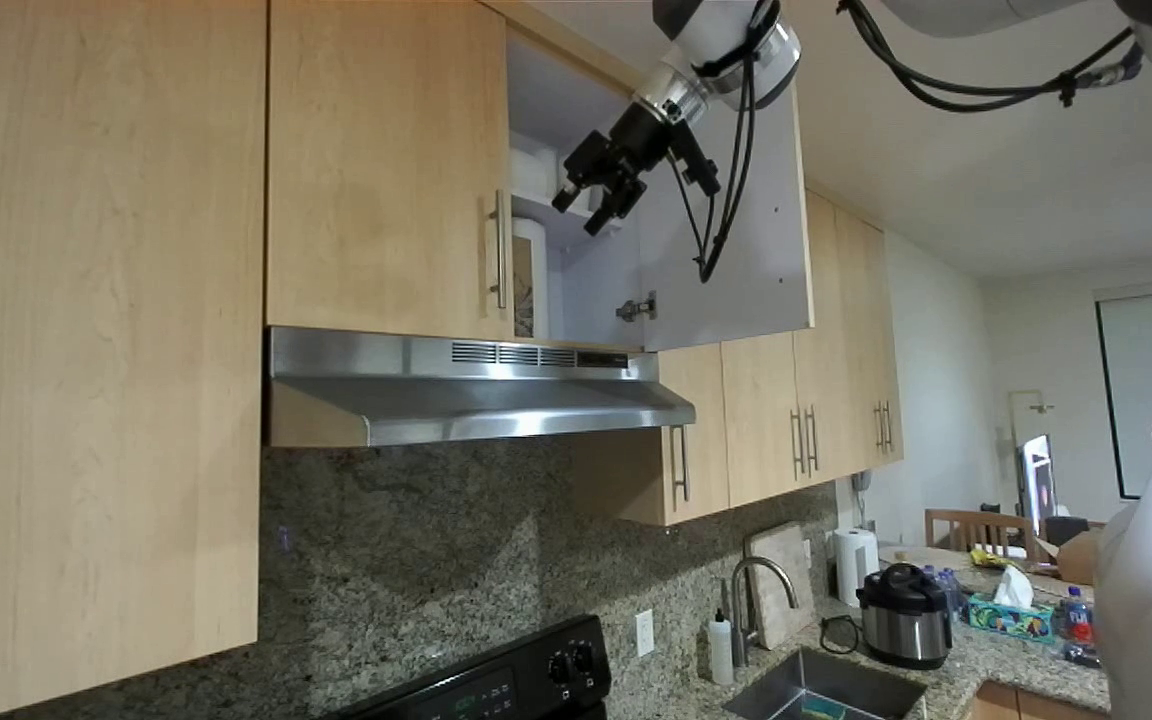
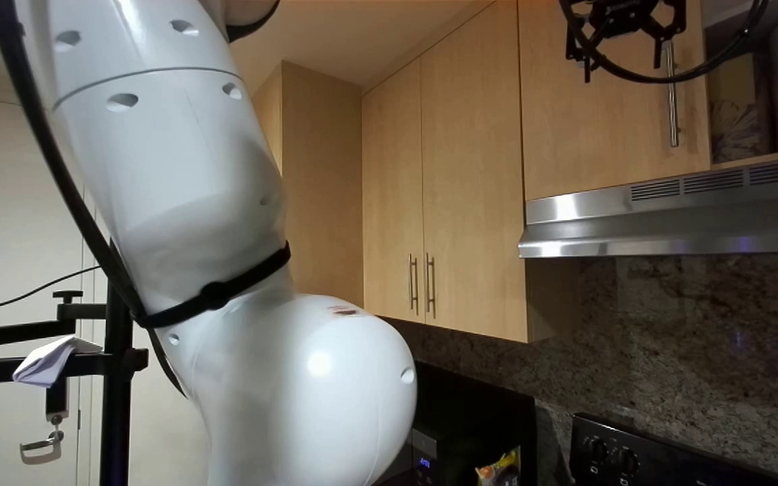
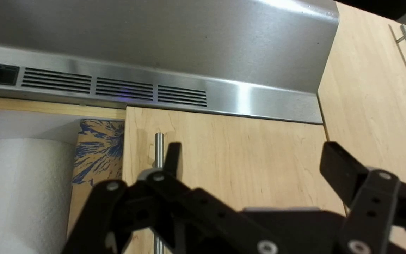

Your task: Open the left door of the kitchen cabinet

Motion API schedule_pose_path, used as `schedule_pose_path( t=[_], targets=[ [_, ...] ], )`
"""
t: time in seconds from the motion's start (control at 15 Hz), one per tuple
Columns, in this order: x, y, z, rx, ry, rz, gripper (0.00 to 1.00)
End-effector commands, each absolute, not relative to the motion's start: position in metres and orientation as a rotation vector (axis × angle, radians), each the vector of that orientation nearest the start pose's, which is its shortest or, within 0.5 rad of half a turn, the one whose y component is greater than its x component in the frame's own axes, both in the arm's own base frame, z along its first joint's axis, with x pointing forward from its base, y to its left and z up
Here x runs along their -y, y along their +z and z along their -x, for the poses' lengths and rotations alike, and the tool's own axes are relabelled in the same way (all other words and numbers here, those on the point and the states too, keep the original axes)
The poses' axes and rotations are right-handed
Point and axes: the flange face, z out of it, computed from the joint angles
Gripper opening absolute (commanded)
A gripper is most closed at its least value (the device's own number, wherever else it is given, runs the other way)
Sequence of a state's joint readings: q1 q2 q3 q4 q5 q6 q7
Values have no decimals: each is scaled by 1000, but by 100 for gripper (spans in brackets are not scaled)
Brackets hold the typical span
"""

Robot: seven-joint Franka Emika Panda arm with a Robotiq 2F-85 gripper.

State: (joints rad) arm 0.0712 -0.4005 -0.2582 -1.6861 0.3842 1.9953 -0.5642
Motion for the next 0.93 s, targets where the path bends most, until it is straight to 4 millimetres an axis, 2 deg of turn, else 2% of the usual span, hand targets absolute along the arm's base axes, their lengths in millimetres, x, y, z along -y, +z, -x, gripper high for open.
schedule_pose_path(
  t=[0.0,0.4,0.67,0.87],
  targets=[
    [82,821,-439,445,-1178,2670,100],
    [61,856,-470,250,-1279,2596,100],
    [63,875,-492,102,-1345,2566,100],
    [72,886,-510,-15,-1365,2558,100]
  ],
)
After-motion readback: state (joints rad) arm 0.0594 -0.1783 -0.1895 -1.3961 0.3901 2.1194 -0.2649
